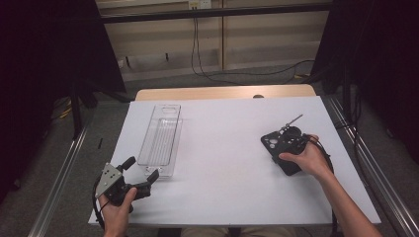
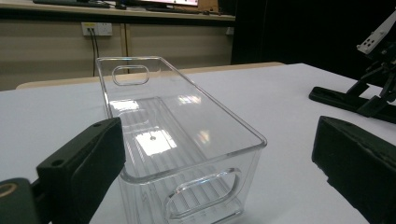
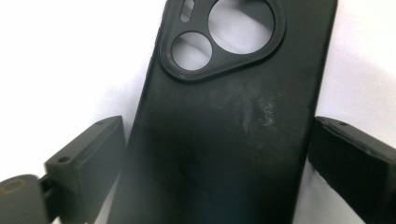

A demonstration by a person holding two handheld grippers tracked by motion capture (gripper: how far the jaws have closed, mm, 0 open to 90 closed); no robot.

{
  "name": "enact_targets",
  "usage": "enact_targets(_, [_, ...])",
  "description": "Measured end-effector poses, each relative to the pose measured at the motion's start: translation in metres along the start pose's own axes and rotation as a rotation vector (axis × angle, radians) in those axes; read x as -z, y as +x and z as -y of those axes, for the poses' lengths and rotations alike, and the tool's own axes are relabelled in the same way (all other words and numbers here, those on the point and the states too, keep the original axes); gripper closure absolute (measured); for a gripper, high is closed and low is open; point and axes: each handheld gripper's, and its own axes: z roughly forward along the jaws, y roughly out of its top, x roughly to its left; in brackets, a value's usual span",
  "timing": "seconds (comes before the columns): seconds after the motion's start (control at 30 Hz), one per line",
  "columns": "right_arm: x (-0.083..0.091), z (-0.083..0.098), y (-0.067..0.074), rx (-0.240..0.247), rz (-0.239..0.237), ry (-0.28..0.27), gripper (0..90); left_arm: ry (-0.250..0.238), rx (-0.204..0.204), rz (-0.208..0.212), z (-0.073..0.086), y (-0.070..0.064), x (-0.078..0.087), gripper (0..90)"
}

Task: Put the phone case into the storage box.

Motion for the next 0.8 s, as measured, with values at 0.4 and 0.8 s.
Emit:
enact_targets(0.4, [0.0032, -0.0033, -0.0008, 0.007, 0.013, 0.019, 13.3, 0.004, 0.002, -0.007, -0.0003, -0.0001, -0.0015, 3.0])
enact_targets(0.8, [0.0054, -0.0021, 0.0011, 0.018, 0.01, 0.005, 14.9, 0.002, 0.005, 0.0, 0.0002, 0.0009, -0.0026, 2.9])
